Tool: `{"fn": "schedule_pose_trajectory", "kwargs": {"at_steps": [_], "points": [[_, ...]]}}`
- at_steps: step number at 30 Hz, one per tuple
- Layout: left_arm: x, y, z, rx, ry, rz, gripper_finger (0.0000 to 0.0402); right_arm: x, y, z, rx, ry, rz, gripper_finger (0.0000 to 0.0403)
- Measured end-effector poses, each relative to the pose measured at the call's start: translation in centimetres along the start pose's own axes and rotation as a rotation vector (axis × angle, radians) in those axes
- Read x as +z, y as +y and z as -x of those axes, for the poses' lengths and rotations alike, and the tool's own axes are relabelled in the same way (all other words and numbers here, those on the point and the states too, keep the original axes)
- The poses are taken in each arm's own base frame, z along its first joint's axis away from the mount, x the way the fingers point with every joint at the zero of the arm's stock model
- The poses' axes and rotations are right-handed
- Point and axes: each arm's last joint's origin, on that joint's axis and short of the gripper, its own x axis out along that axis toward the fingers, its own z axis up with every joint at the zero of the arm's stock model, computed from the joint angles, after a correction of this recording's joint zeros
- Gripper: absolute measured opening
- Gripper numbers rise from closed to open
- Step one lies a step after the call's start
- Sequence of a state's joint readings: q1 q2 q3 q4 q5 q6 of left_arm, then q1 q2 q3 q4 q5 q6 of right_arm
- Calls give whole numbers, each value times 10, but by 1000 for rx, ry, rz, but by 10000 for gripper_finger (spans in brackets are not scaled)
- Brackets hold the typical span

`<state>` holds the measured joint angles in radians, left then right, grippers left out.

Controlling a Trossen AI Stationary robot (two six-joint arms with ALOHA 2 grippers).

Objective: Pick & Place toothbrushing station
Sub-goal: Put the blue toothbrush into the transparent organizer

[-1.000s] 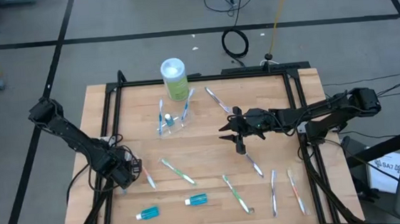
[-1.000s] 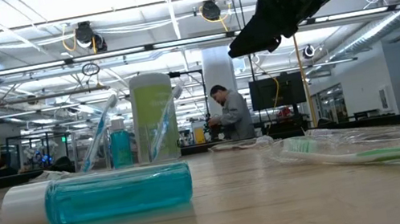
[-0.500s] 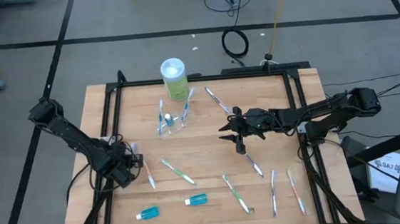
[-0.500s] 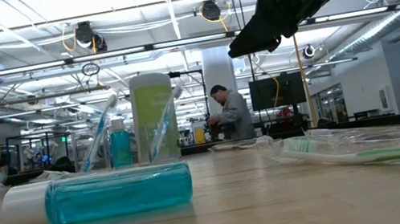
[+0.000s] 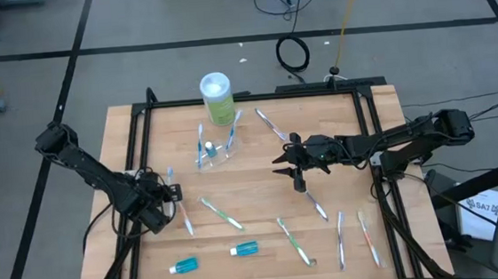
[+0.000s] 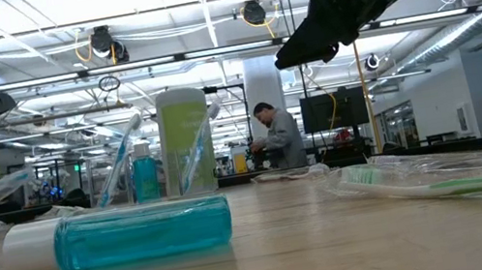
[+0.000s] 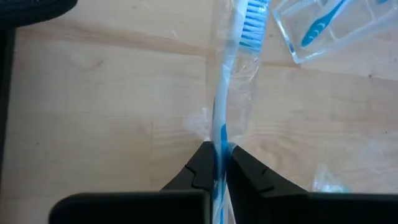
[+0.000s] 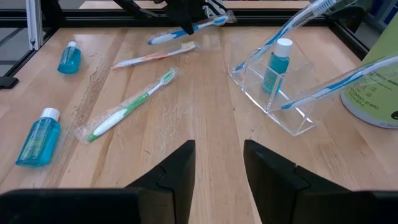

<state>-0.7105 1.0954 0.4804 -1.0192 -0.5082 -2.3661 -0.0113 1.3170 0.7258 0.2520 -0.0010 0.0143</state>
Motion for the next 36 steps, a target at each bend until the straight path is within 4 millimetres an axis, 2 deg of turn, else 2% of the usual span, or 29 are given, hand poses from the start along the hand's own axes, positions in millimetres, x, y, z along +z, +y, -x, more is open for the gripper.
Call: {"fn": "schedule_pose_trajectory", "kwargs": {"at_steps": [4,8,14,21,29,36], "points": [[0,-4,-1,-41,-8,-4,37,0,0,0,0,-1,0,128],[0,-13,7,-104,-40,-51,29,0,0,0,0,-1,0,128],[5,-47,42,-358,-233,-210,9,1,0,0,0,-6,0,128],[15,-87,78,-499,-408,-383,27,1,0,0,0,-5,0,128],[33,-136,98,-590,-607,-589,29,0,0,0,0,-5,0,128],[61,-143,105,-559,-708,-716,30,1,0,0,0,-5,0,128]]}}
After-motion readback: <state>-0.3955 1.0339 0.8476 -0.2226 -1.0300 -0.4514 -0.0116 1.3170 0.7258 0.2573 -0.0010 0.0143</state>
